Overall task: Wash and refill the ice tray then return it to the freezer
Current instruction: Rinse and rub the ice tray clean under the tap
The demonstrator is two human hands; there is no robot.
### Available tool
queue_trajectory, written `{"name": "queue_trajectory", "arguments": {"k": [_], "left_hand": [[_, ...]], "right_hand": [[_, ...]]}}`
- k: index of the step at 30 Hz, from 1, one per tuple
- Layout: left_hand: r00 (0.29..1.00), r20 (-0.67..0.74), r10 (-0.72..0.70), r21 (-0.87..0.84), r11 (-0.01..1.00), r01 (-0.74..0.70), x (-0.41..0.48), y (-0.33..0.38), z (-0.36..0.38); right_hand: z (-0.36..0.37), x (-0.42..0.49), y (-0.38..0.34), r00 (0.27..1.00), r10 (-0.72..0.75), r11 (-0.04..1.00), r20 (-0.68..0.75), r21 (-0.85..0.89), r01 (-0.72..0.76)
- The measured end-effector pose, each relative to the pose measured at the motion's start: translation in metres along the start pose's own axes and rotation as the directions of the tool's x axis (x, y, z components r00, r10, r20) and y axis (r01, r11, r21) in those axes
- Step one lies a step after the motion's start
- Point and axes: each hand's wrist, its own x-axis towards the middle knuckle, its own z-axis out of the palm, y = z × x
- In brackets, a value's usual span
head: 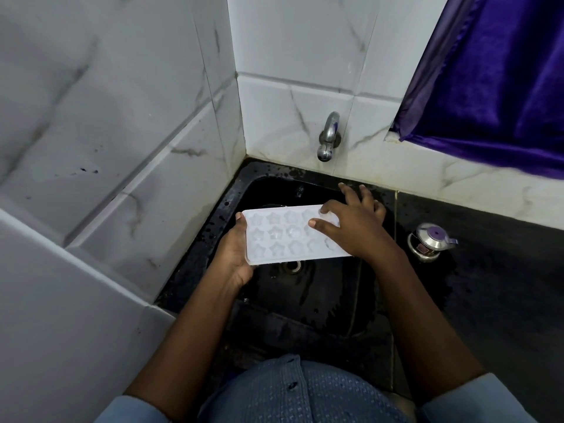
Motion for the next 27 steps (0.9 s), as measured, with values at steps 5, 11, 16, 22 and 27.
{"name": "queue_trajectory", "arguments": {"k": [5, 11, 16, 22, 27], "left_hand": [[1.000, 0.013, 0.015, -0.003, 1.000, -0.015, -0.002, 0.000, -0.001], [1.000, 0.000, 0.017, 0.012, 1.000, -0.017, -0.005, 0.000, 0.003], [1.000, 0.003, 0.021, 0.018, 1.000, -0.021, -0.007, -0.002, 0.005], [1.000, 0.007, 0.021, 0.015, 1.000, -0.022, -0.006, -0.003, 0.004], [0.999, 0.026, 0.019, 0.003, 1.000, -0.019, -0.006, -0.004, 0.006]], "right_hand": [[-0.002, -0.002, 0.004, 1.000, 0.022, 0.999, -0.012, -0.036, -0.022], [0.002, -0.010, -0.002, 1.000, -0.014, 1.000, 0.010, 0.002, 0.014], [0.002, -0.009, 0.000, 1.000, -0.008, 1.000, -0.003, 0.011, 0.008], [0.000, -0.010, 0.006, 1.000, 0.027, 1.000, -0.012, -0.002, -0.027], [-0.003, -0.010, 0.006, 1.000, -0.025, 0.992, -0.007, 0.120, 0.025]]}}
